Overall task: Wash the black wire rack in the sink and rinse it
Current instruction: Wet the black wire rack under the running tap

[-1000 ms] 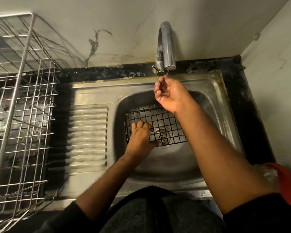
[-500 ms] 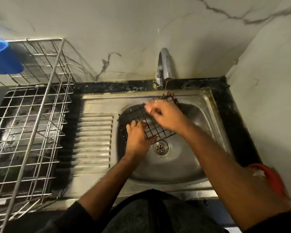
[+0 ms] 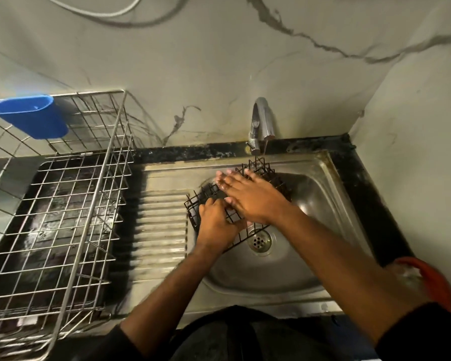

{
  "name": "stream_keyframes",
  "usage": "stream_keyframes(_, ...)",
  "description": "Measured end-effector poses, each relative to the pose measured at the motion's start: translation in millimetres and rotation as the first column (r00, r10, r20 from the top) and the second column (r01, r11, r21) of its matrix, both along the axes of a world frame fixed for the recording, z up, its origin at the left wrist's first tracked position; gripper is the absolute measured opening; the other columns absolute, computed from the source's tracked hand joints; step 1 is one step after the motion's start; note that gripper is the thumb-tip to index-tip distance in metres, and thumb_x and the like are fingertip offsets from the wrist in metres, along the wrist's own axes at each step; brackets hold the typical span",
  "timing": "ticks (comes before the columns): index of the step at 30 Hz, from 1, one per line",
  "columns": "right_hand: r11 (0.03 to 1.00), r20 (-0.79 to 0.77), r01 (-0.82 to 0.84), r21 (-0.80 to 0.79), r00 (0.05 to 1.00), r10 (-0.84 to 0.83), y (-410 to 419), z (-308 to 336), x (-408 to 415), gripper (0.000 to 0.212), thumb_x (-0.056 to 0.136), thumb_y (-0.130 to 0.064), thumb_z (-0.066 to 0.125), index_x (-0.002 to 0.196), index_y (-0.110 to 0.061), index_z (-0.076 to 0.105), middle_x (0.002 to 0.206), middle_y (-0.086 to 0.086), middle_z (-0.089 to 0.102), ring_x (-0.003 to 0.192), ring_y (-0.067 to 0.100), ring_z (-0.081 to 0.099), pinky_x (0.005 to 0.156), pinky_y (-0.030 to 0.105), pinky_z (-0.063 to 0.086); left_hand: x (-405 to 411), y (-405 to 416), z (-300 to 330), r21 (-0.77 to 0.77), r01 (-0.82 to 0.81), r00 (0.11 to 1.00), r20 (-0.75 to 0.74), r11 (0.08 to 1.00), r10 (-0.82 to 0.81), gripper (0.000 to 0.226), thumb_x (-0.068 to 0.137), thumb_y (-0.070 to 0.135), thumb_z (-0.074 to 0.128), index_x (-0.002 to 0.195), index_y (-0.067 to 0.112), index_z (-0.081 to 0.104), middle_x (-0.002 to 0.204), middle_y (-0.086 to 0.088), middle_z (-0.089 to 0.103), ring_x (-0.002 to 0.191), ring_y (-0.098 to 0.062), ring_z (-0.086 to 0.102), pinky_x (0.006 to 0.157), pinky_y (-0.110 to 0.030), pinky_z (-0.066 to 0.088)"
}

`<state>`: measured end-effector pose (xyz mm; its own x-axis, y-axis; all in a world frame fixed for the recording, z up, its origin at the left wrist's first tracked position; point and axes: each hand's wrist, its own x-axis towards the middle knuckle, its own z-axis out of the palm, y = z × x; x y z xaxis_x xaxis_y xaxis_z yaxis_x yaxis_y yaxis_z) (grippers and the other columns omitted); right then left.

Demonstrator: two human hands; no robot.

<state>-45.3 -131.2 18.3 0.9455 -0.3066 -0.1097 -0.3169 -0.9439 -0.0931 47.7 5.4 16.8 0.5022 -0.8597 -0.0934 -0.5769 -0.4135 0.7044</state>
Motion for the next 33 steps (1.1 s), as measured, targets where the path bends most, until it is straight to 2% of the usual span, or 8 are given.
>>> stream_keyframes(5, 0.880, 0.017, 0.434, 0.195, 0.895, -0.445, -49.2, -0.2, -10.1, 0.063, 0.106, -0.051, 0.017, 0.159, -0.021, 0.001, 0.166, 0.003, -0.007, 0.154, 0.027, -0.003, 0.121, 0.045, -0.003, 1.3, 6.5, 2.0, 0.028, -0.053, 0.998, -0.031, 0.998, 0.054, 0.041, 0.077, 0.046, 0.085, 0.101, 0.029, 0.057, 0.097, 0.014, 0.045, 0.110, -0.015, 0.043, 0.097, -0.033, 0.043)
stream_keyframes(9, 0.771, 0.261, 0.351, 0.531, 0.798, -0.543, -50.4, 18.3, -3.7, 0.043, 0.106, -0.027, 0.044, 0.147, -0.014, 0.045, 0.152, 0.009, 0.045, 0.134, 0.023, 0.048, 0.109, 0.036, 0.039, -4.6, 5.3, -2.7, 0.066, -0.109, 0.990, -0.086, 0.992, 0.115, 0.043, 0.078, 0.050, 0.082, 0.103, 0.032, 0.053, 0.111, 0.005, 0.052, 0.116, -0.020, 0.049, 0.100, -0.039, 0.049)
stream_keyframes(14, 0.124, 0.075, 0.111, 0.986, 0.371, -0.925, -57.9, 27.7, 10.5, 0.023, 0.105, -0.019, 0.048, 0.105, -0.009, 0.069, 0.095, 0.002, 0.073, 0.088, 0.013, 0.067, 0.079, 0.028, 0.051, -16.4, -2.3, -3.8, 0.095, -0.186, 0.976, -0.097, 0.978, 0.195, 0.047, 0.077, 0.054, 0.082, 0.107, 0.024, 0.060, 0.113, 0.003, 0.055, 0.114, -0.020, 0.052, 0.098, -0.039, 0.050)
stream_keyframes(17, -0.049, -0.042, -0.009, 0.999, 0.397, -0.917, -65.5, 28.8, 7.7, 0.022, 0.104, -0.016, 0.049, 0.107, -0.007, 0.068, 0.087, 0.003, 0.071, 0.079, 0.013, 0.065, 0.072, 0.026, 0.052, -23.6, -2.5, -8.9, 0.099, -0.253, 0.957, -0.119, 0.962, 0.264, 0.045, 0.074, 0.057, 0.082, 0.099, 0.031, 0.055, 0.112, 0.003, 0.060, 0.111, -0.020, 0.057, 0.096, -0.042, 0.054)
stream_keyframes(20, 0.116, 0.081, 0.043, 0.992, 0.481, -0.873, -67.0, 31.2, 1.3, 0.020, 0.103, -0.014, 0.052, 0.111, -0.008, 0.069, 0.098, 0.006, 0.074, 0.088, 0.015, 0.068, 0.077, 0.027, 0.056, -29.5, -2.5, -12.7, 0.091, -0.297, 0.942, -0.138, 0.951, 0.307, 0.046, 0.074, 0.059, 0.081, 0.101, 0.031, 0.057, 0.113, 0.002, 0.063, 0.109, -0.018, 0.060, 0.095, -0.040, 0.055)
stream_keyframes(24, 0.732, 0.295, 0.502, 0.460, 0.692, -0.659, -67.1, 19.9, -24.9, 0.037, 0.099, -0.032, 0.059, 0.131, -0.012, 0.060, 0.125, 0.013, 0.062, 0.109, 0.025, 0.062, 0.088, 0.036, 0.053, -28.9, -3.2, -7.1, 0.007, -0.323, 0.931, -0.175, 0.946, 0.319, 0.050, 0.078, 0.057, 0.080, 0.106, 0.018, 0.066, 0.102, 0.002, 0.066, 0.094, -0.011, 0.064, 0.077, -0.024, 0.053)
stream_keyframes(28, 0.531, 0.091, 0.542, 0.652, 0.639, -0.764, -56.0, 29.7, -55.1, 0.060, 0.100, -0.062, 0.036, 0.120, -0.012, 0.063, 0.119, 0.020, 0.065, 0.111, 0.036, 0.062, 0.087, 0.042, 0.050, -17.6, -10.0, -7.7, -0.056, -0.262, 0.957, -0.141, 0.963, 0.252, 0.056, 0.084, 0.080, 0.053, 0.085, 0.025, 0.064, 0.088, 0.000, 0.066, 0.081, -0.016, 0.062, 0.067, -0.032, 0.052)
stream_keyframes(33, 0.505, 0.056, 0.604, 0.616, 0.606, -0.793, -40.4, 34.2, -81.1, 0.080, 0.069, -0.093, 0.047, 0.100, -0.020, 0.059, 0.125, 0.014, 0.056, 0.107, 0.030, 0.061, 0.078, 0.036, 0.053, -9.3, -27.8, -9.5, -0.091, -0.183, 0.972, -0.166, 0.979, 0.166, 0.045, 0.093, 0.064, 0.054, 0.085, 0.021, 0.062, 0.091, -0.003, 0.059, 0.092, -0.028, 0.057, 0.086, -0.048, 0.050)
